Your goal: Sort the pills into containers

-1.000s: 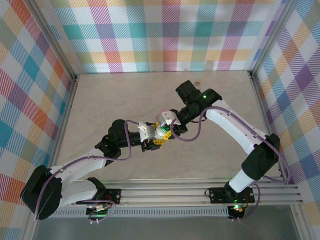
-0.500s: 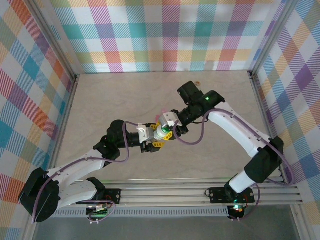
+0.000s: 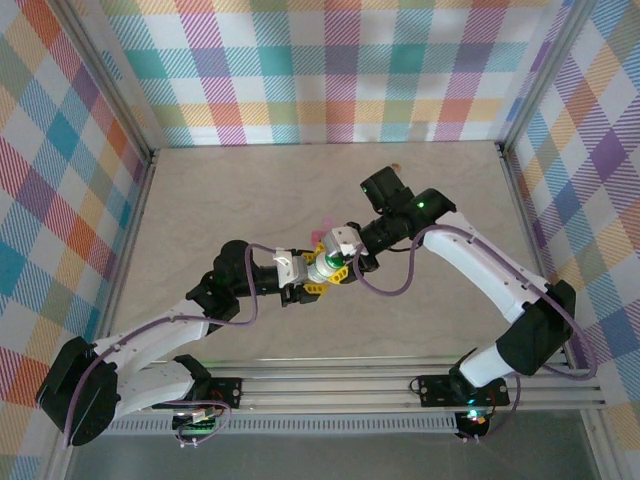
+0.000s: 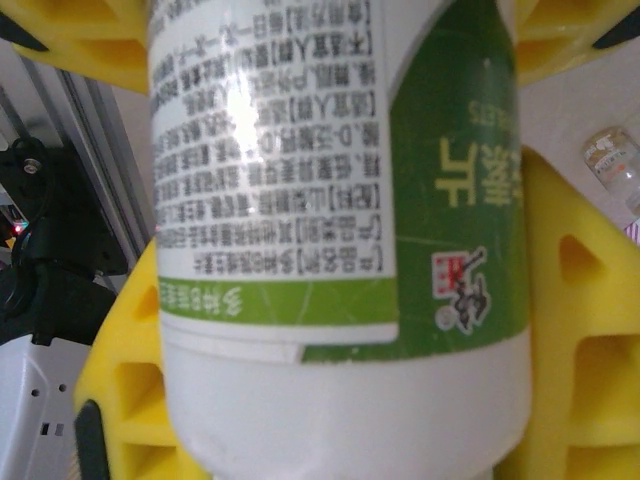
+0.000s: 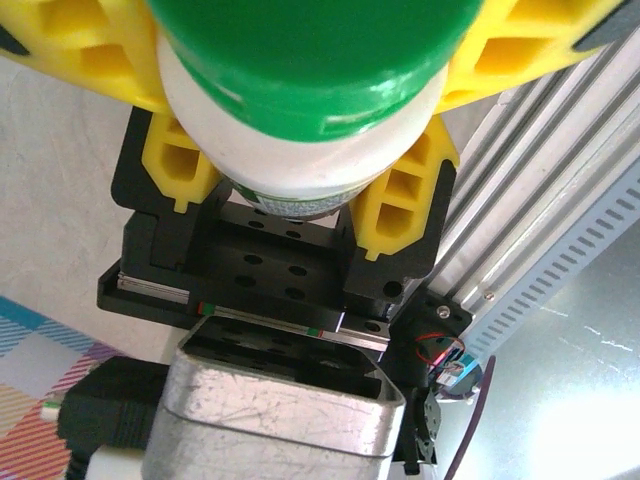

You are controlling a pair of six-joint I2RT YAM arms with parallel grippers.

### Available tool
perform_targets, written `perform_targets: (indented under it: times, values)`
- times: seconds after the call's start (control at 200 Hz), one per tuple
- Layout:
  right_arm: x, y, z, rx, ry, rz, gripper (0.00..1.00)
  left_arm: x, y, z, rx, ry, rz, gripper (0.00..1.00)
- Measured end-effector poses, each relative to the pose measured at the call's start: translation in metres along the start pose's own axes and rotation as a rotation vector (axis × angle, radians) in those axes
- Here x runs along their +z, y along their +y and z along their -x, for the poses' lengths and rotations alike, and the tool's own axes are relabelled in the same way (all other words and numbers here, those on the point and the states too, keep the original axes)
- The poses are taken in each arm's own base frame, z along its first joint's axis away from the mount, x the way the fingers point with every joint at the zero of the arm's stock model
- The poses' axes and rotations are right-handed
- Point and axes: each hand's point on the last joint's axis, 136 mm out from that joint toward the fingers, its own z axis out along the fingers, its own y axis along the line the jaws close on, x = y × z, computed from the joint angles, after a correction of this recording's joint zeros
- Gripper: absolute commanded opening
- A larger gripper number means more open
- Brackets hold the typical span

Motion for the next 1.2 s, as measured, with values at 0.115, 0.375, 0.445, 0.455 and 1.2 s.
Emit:
perform_targets:
  times: [0.115,0.375,0.445,0.455,1.2]
  values:
    - [0.001,-0.004,-0.002,0.0,-0.013,-0.026,0.6,-0.002,0.001,0.001,0.0,0.004,0.013,0.01]
    - [-0.015,-0.024,-0.01,0.046,0.019,-0.135,0.82,-0.004,0.018,0.0,-0.012,0.024,0.122,0.0]
    - [-0.024,-0.03,-0.01,0.069,0.037,-0.189,0.85,-0.006,0.031,-0.005,-0.031,0.045,0.196,0.0]
    - [-0.025,-0.031,-0.01,0.072,0.041,-0.2,0.85,-0.006,0.033,-0.006,-0.034,0.049,0.208,0.0]
    - [-0.072,-0.135,-0.027,1.187,-0.385,-0.775,0.83,0.015,0.1,-0.028,-0.135,0.028,0.453,0.0]
